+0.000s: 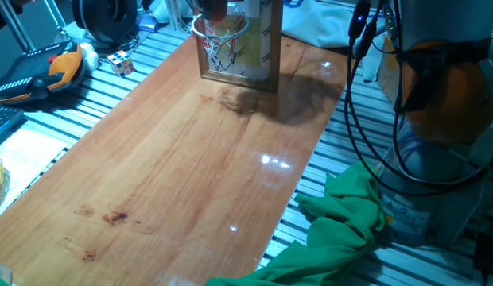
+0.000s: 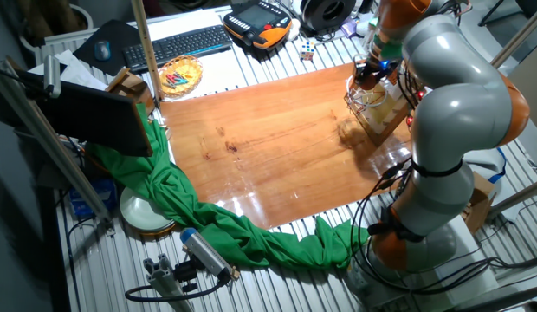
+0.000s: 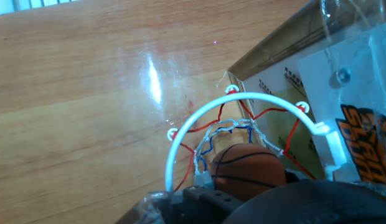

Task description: Grab a basketball, release it and shoot it into the basket

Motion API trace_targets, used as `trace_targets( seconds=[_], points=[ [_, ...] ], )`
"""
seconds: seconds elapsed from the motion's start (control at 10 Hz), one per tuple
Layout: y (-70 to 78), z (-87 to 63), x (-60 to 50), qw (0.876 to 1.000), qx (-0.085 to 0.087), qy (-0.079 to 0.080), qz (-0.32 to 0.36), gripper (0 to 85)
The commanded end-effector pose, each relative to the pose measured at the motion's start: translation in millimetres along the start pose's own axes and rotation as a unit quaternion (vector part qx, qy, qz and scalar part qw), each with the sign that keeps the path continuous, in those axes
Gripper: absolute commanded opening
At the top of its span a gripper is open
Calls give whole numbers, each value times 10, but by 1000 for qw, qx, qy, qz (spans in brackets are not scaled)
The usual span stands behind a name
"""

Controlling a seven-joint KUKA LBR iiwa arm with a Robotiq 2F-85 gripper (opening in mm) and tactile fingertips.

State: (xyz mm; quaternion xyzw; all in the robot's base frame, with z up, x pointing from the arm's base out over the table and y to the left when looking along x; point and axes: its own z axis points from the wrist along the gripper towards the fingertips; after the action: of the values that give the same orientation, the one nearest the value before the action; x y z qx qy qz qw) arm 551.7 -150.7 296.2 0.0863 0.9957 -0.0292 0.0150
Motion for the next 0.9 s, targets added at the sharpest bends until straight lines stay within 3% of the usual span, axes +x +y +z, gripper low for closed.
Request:
trace_targets(
  seconds=[0.0, 0.4, 0.6, 0.8],
  points=[
    [-6, -1, 4, 1000, 0, 0, -1, 100],
    [-15, -18, 27, 1000, 7, -12, 12, 450],
    [-16, -25, 36, 1000, 3, -18, 22, 767],
    [-20, -33, 45, 1000, 2, -19, 25, 820]
  ],
)
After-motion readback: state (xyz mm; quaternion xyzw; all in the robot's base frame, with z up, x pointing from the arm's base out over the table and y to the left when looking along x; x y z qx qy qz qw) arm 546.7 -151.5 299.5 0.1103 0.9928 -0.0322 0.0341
